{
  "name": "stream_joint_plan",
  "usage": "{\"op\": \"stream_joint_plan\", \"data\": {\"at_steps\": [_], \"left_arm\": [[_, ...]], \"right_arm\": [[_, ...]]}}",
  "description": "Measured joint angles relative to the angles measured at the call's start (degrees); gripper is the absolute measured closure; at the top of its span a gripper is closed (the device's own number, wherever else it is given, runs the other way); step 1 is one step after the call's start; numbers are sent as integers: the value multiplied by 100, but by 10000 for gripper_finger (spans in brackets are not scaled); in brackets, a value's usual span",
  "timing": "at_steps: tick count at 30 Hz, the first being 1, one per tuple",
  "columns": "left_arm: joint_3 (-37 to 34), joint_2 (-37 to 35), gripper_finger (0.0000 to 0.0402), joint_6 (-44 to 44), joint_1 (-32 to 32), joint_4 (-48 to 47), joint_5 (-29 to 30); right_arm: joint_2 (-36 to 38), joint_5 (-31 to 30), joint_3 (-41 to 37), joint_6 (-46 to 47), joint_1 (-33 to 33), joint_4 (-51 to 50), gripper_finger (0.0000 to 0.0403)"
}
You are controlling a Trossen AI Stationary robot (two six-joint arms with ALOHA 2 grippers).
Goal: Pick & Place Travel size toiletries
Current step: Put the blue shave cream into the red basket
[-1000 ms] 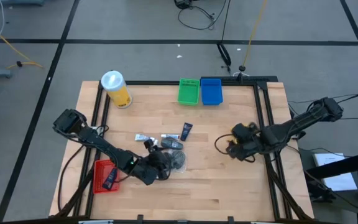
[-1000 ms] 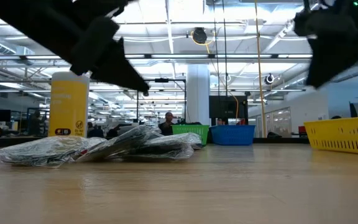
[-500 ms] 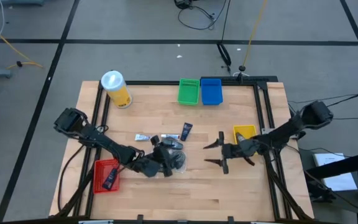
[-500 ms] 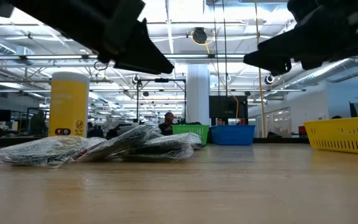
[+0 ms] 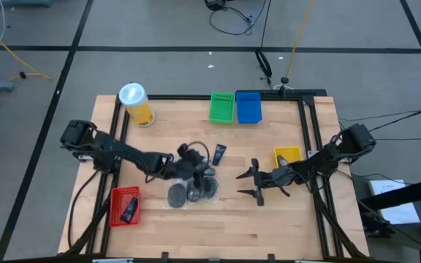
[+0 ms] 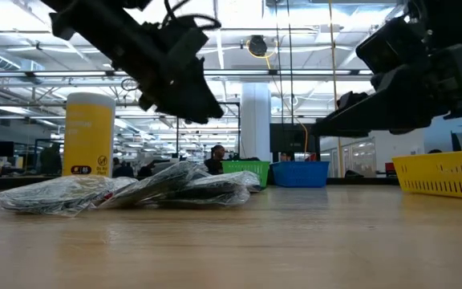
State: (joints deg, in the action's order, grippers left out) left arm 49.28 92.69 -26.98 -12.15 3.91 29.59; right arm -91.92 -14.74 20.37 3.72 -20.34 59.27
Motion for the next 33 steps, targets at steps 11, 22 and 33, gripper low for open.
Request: {"op": "stream_joint_plan", "data": {"at_steps": [11,22,33], "left_arm": [[2,309,188,-287,794,318,-643],[0,330,188,219,-364,616,424],[2,1227,188,1462,346,2897,-154]], "right_arm": [[458,-46,12,460,-230,-890,172],[459,-321,10,568,-452,-1454,186],[461,-323,8,418,-452,-1410,188]]}}
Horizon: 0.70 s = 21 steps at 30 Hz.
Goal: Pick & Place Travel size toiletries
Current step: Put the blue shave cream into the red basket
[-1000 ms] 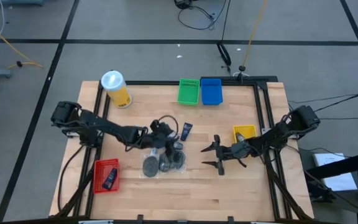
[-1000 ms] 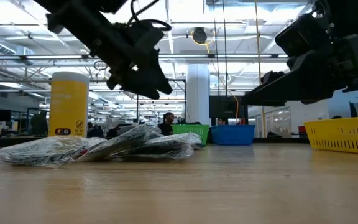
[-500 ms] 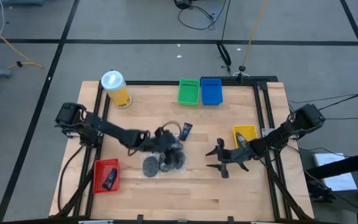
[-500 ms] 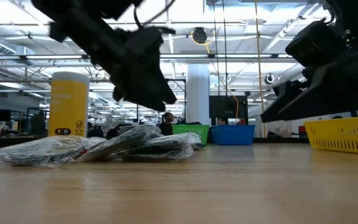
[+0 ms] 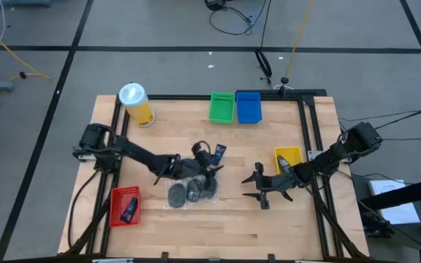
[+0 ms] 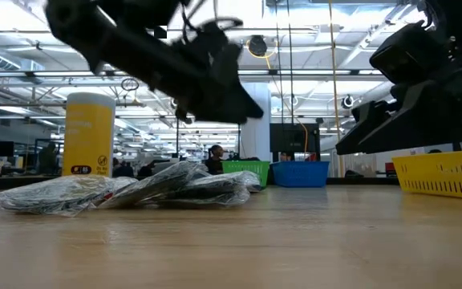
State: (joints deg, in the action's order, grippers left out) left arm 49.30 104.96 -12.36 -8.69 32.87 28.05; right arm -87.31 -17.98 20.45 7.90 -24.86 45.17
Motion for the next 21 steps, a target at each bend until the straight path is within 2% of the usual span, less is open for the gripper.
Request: {"op": "stream_joint_plan", "data": {"at_steps": [3,5,9,11,14,21], "left_arm": [[131,216,188,-306,399,-300,-117],[542,310,187,-687,704,-1203,-500],[1791,750,187,-1164,1165,-3345,-1322],[2355,1035,187,-1222,1257,-4310,-1535],[2944,1351,187,-1341,1228,-5258,-1653],[3152,1584,188,-1541,1136,-5583,-1719]], "right_arm": [[0,-3,-2,-1,0,-1,188],[0,-9,-2,-4,4,2,188],[0,-13,-2,6,52,32,190],[0,-15,-2,29,55,41,190],[0,-13,-2,38,52,9,190],[0,2,-2,180,50,-88,190]]}}
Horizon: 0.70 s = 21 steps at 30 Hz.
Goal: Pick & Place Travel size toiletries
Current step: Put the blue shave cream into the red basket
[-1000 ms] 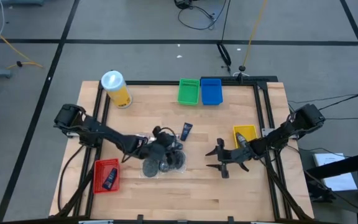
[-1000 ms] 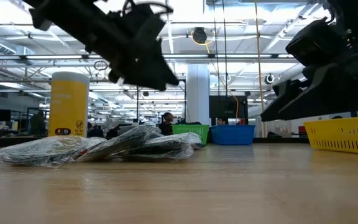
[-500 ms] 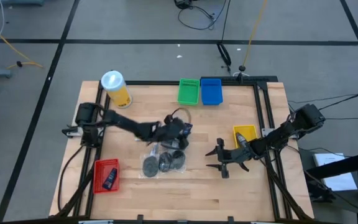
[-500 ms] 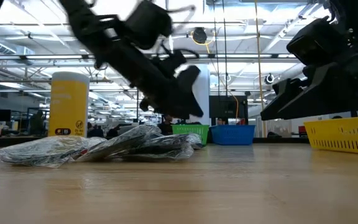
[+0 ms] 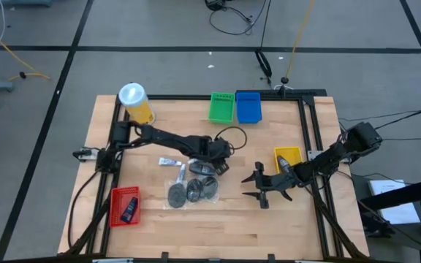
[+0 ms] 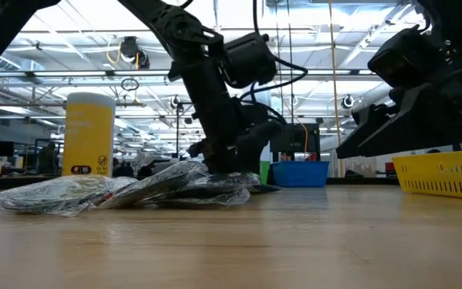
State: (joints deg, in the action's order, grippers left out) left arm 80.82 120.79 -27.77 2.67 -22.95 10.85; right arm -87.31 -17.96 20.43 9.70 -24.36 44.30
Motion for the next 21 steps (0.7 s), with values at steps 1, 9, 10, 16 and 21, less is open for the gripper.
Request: {"op": "stream_joint_plan", "data": {"at_steps": [1,9,10,16,21], "left_arm": [[0,1,188,-25,-11,-1,-1],[-2,-11,261,215,-18,-22,30],[-2,-44,275,212,-18,-41,30],[-2,-621,327,256,-74,-335,72],[-2,-1562,333,43,-546,-1234,13]], "right_arm": [[0,0,-1,8,0,-1,190],[0,2,0,10,0,-2,190],[0,2,0,10,0,0,190],[0,8,-2,9,0,-22,190],[-2,11,-2,13,-2,-40,190]]}}
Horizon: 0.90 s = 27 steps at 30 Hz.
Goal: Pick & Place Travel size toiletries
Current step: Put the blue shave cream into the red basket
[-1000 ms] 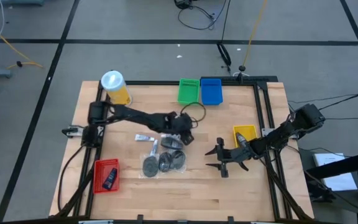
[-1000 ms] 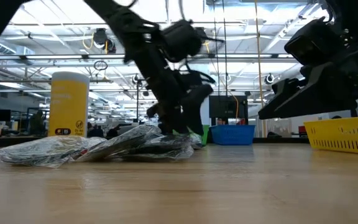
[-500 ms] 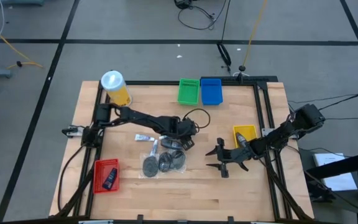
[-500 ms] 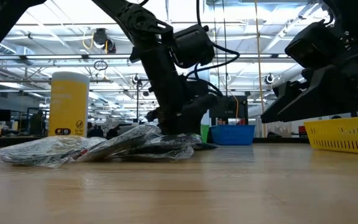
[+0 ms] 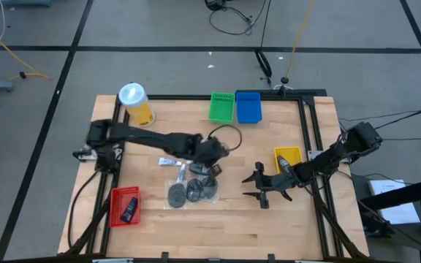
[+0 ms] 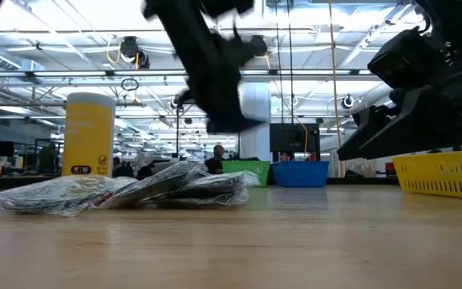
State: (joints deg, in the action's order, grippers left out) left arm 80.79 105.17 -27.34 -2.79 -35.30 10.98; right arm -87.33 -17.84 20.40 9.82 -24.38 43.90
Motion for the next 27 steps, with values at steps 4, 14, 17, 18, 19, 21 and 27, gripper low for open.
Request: {"op": "stream_joint_plan", "data": {"at_steps": [4,14,17,18,19,21,27], "left_arm": [[2,-763,334,-879,-766,-1340,-249],[-5,-1518,334,-5725,-3495,-3616,-254],[-125,-1511,334,-7219,-4184,-3754,-262],[-180,-1481,334,-7699,-4347,-3790,-323],[-251,-1446,334,-8132,-4500,-3810,-402],[-387,-1421,334,-8895,-4818,-3780,-636],[-844,-1432,334,-10605,-5422,-3824,-1364]], "right_arm": [[0,11,0,2,-12,-4,190],[0,0,0,-867,5,323,190],[0,2,0,-1169,42,541,190],[0,0,0,-1228,69,599,190],[0,-1,0,-1254,94,647,190],[0,3,0,-1268,163,690,190],[0,8,0,-1268,339,685,190]]}}
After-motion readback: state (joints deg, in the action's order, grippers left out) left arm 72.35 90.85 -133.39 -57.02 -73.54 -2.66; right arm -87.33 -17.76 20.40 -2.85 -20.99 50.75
